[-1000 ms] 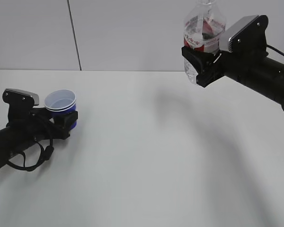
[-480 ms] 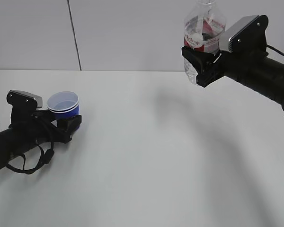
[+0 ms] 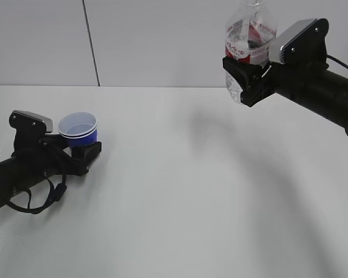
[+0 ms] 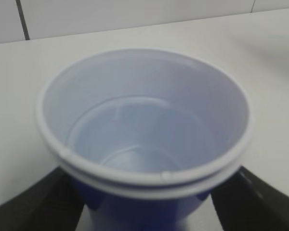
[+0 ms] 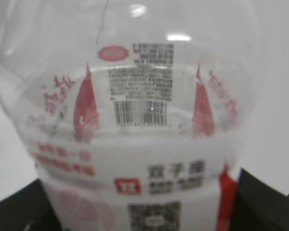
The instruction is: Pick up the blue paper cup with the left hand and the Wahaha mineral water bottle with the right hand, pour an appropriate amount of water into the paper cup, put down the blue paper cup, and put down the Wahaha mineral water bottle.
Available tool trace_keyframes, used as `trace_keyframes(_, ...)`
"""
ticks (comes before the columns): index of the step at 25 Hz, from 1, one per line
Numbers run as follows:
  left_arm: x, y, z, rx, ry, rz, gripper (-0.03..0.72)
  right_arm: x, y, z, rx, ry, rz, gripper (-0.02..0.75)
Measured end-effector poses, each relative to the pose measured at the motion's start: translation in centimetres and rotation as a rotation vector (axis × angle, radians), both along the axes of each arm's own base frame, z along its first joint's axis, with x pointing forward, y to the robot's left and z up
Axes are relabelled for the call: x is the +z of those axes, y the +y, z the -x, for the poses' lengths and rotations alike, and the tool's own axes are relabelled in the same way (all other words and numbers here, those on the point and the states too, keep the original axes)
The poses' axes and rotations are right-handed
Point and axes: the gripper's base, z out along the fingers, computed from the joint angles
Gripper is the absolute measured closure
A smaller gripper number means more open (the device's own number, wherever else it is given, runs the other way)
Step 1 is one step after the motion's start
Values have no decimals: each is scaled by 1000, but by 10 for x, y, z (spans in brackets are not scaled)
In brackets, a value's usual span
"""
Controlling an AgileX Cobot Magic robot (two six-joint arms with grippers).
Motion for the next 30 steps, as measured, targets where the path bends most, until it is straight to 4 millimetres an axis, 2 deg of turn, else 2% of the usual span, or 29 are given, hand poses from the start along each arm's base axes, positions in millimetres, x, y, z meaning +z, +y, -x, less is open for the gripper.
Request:
trace_keyframes(9, 0, 0, 0, 0, 0, 0, 62, 0, 0, 0, 0, 0, 0, 253)
trace_keyframes(17, -7, 5, 15, 36, 59, -6, 63, 0, 0, 0, 1, -2, -1, 253)
trace_keyframes(23, 6, 10, 29, 68, 62, -5, 67, 0, 0, 0, 1, -3, -2, 253)
trace_keyframes(30, 22, 16, 56, 75, 68, -39, 102, 0, 0, 0, 2, -3, -2, 253)
